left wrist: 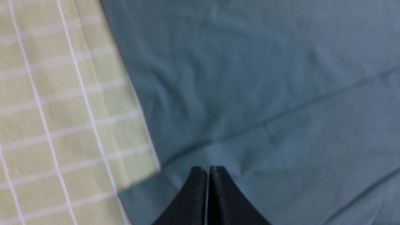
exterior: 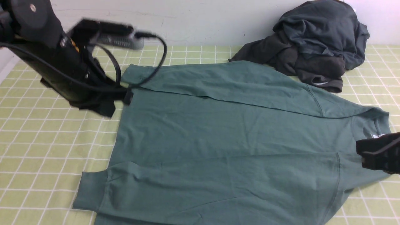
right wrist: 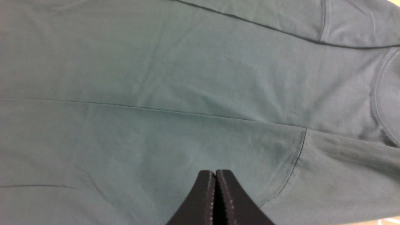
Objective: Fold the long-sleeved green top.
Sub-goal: Use the left arm to clamp the cuff closest to it, then use the left arm to drag and place the cuff at the centered position on the left edge of the fabric
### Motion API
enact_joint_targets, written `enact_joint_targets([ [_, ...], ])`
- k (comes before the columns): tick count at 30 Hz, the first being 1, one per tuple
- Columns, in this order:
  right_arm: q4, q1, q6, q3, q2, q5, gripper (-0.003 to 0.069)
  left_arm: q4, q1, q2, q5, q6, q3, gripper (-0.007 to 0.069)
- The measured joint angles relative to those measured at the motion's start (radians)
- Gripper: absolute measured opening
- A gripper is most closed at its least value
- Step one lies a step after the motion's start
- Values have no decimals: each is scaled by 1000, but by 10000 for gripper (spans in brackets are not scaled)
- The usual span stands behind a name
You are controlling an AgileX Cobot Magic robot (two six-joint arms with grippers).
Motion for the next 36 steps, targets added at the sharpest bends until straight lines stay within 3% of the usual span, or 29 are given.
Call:
enact_joint_targets([
  [5, 3, 0, 0, 0, 0, 0, -14, 9, 35, 113, -30, -34, 145, 122],
  [7, 4, 0, 0, 0, 0, 0, -14, 11, 64, 158, -81, -72, 184, 230],
  [10, 8, 0, -1, 0, 0, 0, -14, 27, 84, 191, -121, -112, 193, 331],
  [15, 25, 0, -1, 0, 0, 1, -14, 100, 91, 241, -140, -190, 193, 382],
  [17, 26, 0, -1, 0, 0, 1, -14, 112, 91, 254, -140, -208, 193, 380],
  [23, 26, 0, -1, 0, 0, 1, -14, 127, 91, 282, -131, -217, 192, 242],
  [26, 26, 0, -1, 0, 0, 1, -14, 128, 91, 275, -113, -176, 175, 88],
  [28, 26, 0, -1, 0, 0, 1, -14, 126, 77, 244, -98, -151, 144, 34],
  [36, 22, 0, -1, 0, 0, -14, -14, 112, -92, 23, -100, -35, -108, 9],
])
